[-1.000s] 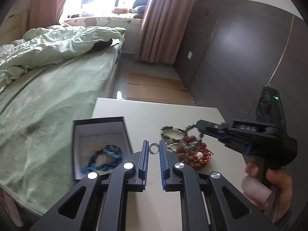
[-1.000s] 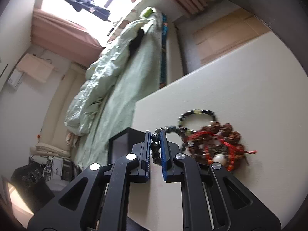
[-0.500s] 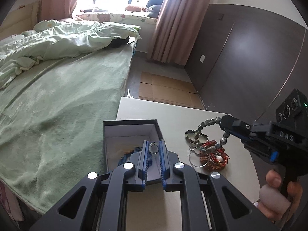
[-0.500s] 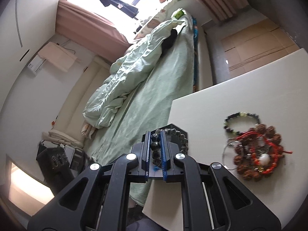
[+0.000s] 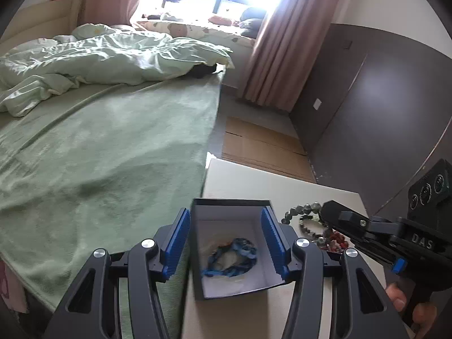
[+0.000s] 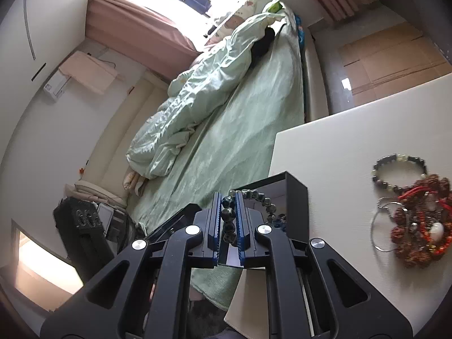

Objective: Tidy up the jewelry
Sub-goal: 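Carry the grey bracelet with the right gripper into the black box and release, then return the right gripper to the pile and grasp the red string bracelet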

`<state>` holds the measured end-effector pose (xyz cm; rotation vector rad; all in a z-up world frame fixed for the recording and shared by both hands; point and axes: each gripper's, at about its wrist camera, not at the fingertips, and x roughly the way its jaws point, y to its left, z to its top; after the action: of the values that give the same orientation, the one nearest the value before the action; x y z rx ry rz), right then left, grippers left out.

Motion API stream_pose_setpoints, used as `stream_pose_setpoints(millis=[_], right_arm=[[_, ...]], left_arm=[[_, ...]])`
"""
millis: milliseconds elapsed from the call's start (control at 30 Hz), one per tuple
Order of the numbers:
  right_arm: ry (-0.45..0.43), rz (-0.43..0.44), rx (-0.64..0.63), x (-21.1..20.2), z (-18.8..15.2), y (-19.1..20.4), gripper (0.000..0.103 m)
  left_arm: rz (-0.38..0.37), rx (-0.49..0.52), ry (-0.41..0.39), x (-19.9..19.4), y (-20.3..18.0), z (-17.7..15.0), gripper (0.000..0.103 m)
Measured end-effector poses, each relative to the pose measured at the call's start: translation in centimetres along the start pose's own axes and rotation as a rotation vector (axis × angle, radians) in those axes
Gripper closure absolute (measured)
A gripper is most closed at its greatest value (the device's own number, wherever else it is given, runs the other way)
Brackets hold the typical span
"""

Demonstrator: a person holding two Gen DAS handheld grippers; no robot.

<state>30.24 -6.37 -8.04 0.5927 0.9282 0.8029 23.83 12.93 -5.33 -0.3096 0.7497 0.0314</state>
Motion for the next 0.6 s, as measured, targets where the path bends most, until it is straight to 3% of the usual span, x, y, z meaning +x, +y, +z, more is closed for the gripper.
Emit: stream_pose_setpoints(millis=[133,300,367,400,433,500,533,600], right_arm=[[0.028,-0.013,0.0,1.7,-0.5,0.2,0.092],[0.046,-0.034,-0.008,3.4,-0.8,0.8,0.092],[0.04,-0.051,-0.002,3.6,-0.8,1.0,0.074],[0.047,-0.05,0.001,3.8,-0.8,1.0,0.038],[0.036,-0.056,0.004,3.5,-0.8,1.0,0.02],[-0.018,-0.09,-0.014,2.5,-0.9,1.1,0.02],[-0.023,-0.108,-0.025,2.1,-0.8,1.1,0.02],[-0.029,-0.128,-0.015,1.3,-0.7,0.7,0.02]], left_arm=[[0.018,-0.031,-0.029,-1.2,1.5,-0.5,0.026],[0.047,-0.039,-0.05,-2.3,2.8,-0.8,0.016],[0.058,-0.043,-0.053,-2.5,3.3,-0.9,0.016],[0.06,-0.046,-0.051,-2.6,3.5,-0.9,0.015],[0.064,-0.053,-0.052,-2.7,3.7,-0.9,0.015],[0.064,-0.061,-0.059,-3.0,3.9,-1.0,0.013],[0.062,-0.064,-0.065,-3.2,3.9,-1.0,0.008],[0.058,-0.064,-0.077,-3.5,3.5,-1.1,0.008]])
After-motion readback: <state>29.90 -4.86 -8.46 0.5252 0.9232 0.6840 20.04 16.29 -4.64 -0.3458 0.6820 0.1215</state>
